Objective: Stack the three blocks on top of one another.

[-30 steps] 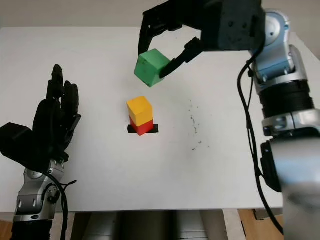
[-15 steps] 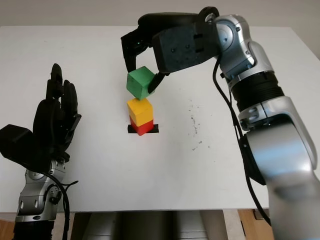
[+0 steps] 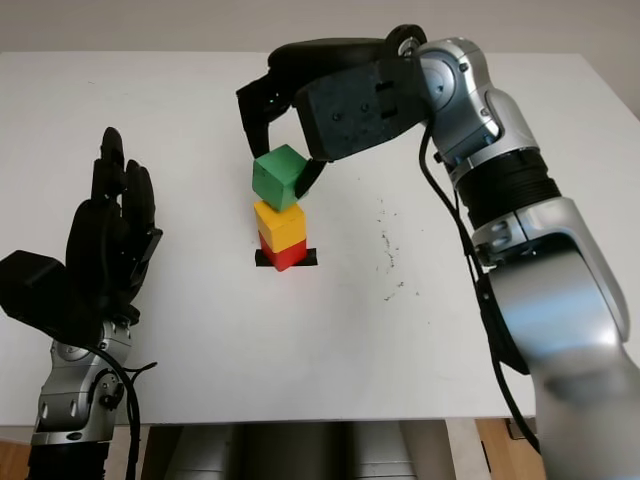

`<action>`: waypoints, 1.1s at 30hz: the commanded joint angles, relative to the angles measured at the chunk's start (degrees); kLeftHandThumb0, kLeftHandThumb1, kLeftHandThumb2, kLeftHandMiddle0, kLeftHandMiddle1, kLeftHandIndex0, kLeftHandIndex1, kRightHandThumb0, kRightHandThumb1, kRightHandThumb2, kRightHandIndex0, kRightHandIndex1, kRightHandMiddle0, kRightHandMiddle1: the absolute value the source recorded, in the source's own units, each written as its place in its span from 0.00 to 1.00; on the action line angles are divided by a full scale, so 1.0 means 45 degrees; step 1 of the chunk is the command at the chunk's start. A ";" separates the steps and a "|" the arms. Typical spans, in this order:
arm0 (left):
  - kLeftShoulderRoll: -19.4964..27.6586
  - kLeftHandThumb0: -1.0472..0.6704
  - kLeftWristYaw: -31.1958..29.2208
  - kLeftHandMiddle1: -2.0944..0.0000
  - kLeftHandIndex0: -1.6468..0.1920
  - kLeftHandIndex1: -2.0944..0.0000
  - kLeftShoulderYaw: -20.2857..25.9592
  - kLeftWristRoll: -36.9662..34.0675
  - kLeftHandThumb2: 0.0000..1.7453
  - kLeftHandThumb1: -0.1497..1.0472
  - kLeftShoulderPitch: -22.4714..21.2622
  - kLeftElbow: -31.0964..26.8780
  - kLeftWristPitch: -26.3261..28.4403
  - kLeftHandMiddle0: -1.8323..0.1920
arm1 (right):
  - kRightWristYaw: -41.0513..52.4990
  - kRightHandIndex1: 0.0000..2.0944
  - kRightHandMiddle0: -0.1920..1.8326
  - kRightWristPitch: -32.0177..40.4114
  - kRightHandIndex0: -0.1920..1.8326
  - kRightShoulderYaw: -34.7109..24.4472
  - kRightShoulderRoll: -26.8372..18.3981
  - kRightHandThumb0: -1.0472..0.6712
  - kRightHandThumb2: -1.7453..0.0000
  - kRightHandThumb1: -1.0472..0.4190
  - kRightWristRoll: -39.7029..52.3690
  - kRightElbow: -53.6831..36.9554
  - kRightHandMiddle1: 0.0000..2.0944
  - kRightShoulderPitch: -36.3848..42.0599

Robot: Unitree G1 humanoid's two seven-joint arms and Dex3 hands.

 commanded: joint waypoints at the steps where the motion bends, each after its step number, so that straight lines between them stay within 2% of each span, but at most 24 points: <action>1: -0.0047 0.20 0.0013 0.98 0.98 0.97 -0.0037 0.0051 0.32 1.00 0.0131 -0.0098 -0.0081 1.00 | 0.0119 0.04 0.31 -0.0037 0.33 -0.0062 -0.0029 0.36 0.97 0.10 0.0143 -0.0290 0.74 0.0002; 7: -0.0151 0.21 0.0066 0.98 0.98 0.97 -0.0041 0.0013 0.31 1.00 0.0065 -0.0034 -0.0099 1.00 | 0.0411 0.03 0.31 0.0412 0.32 -0.0137 0.0036 0.36 0.97 0.11 0.0358 -0.0494 0.75 0.0028; 22: -0.0137 0.20 0.0077 0.99 0.99 0.98 -0.0113 0.0078 0.32 1.00 0.0084 -0.0069 -0.0077 1.00 | 0.0387 0.04 0.30 -0.0180 0.33 -0.0062 0.0239 0.36 0.97 0.10 0.0441 -0.0159 0.75 0.0037; 33: -0.0260 0.20 0.0173 0.98 0.98 0.97 -0.0106 0.0084 0.31 1.00 0.0052 -0.0032 -0.0058 1.00 | 0.0622 0.04 0.30 0.0083 0.32 -0.0056 0.0348 0.37 0.97 0.10 0.0542 -0.0127 0.75 -0.0002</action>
